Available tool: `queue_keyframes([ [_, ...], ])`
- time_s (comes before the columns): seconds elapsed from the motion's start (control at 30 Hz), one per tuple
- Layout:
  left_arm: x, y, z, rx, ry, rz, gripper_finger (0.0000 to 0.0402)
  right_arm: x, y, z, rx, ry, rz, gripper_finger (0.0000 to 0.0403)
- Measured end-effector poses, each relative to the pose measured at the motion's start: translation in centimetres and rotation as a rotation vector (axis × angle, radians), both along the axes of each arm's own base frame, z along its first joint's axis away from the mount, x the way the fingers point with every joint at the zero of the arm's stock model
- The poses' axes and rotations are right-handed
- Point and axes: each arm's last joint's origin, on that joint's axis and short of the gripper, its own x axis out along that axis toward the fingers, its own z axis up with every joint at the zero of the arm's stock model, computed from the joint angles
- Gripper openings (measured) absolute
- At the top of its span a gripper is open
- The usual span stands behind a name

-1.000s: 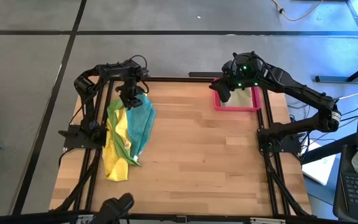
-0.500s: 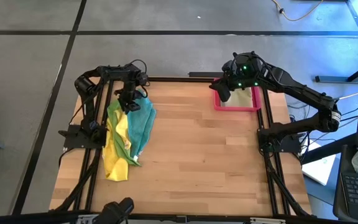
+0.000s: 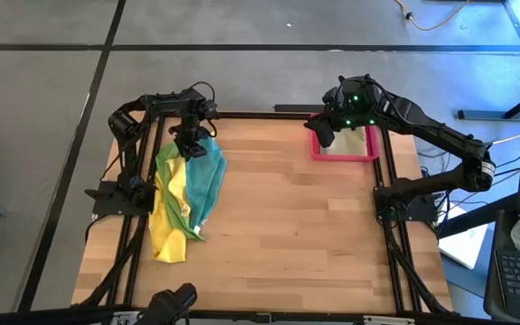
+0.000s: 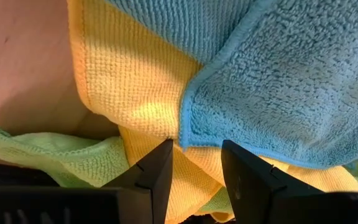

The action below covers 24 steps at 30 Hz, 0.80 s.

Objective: Fold microfiber towels
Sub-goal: Fold the blue towel

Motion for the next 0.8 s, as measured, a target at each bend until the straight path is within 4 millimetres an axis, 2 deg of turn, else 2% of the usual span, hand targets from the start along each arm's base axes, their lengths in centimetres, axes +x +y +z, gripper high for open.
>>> queue_keyframes([
  [0.3,0.2,-0.4,0.1,-0.019,0.028,0.041,0.0128,0.0,0.0,0.0,-0.028,0.006,0.015,0.0129],
  [0.57,1.3,-1.3,0.1,-0.009,0.027,-0.008,0.0128,0.4,-0.2,-1.4,-0.008,0.005,0.007,0.0129],
  [0.8,1.3,-1.3,0.0,0.03,0.061,-0.034,0.0128,0.5,-0.2,-1.9,0.007,0.005,0.0,0.0129],
])
